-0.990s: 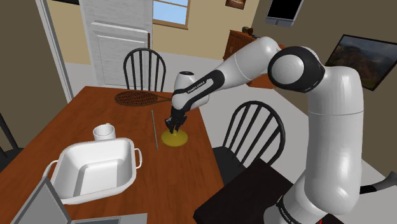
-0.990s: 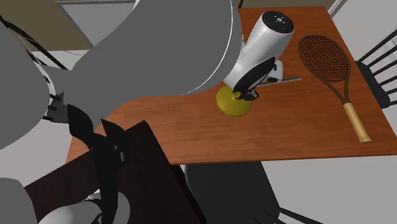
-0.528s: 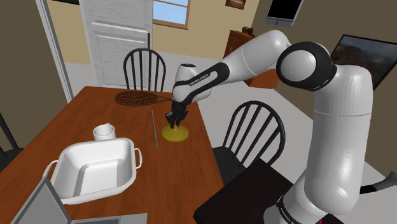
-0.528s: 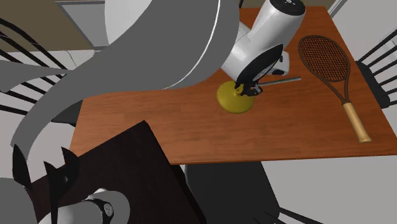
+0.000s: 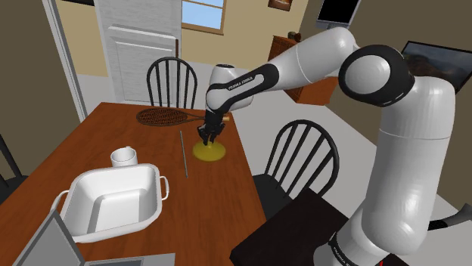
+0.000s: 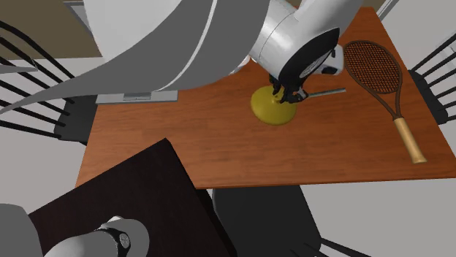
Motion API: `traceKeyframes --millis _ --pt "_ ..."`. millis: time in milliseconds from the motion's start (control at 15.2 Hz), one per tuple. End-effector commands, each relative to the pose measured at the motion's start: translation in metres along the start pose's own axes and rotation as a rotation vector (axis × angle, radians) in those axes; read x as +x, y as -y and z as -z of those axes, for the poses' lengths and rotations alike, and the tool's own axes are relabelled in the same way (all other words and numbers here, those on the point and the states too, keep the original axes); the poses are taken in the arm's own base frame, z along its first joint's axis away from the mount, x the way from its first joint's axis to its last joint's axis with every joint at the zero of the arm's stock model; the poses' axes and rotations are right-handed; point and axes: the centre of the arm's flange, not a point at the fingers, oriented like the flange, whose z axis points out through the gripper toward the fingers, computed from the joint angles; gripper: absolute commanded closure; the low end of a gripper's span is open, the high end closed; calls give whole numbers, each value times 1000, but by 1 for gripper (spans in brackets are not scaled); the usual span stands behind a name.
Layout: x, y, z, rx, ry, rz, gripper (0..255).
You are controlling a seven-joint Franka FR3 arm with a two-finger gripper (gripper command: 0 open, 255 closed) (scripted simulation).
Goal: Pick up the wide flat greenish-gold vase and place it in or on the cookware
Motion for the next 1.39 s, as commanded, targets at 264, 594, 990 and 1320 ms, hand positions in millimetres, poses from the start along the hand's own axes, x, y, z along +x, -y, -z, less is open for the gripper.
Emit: traceKeyframes --millis 264,594,990,1320 --pt "2 3 32 0 0 0 255" --pt "3 4 58 0 0 0 255" --pt "4 57 69 0 0 0 255" --pt "4 123 73 0 0 0 255"
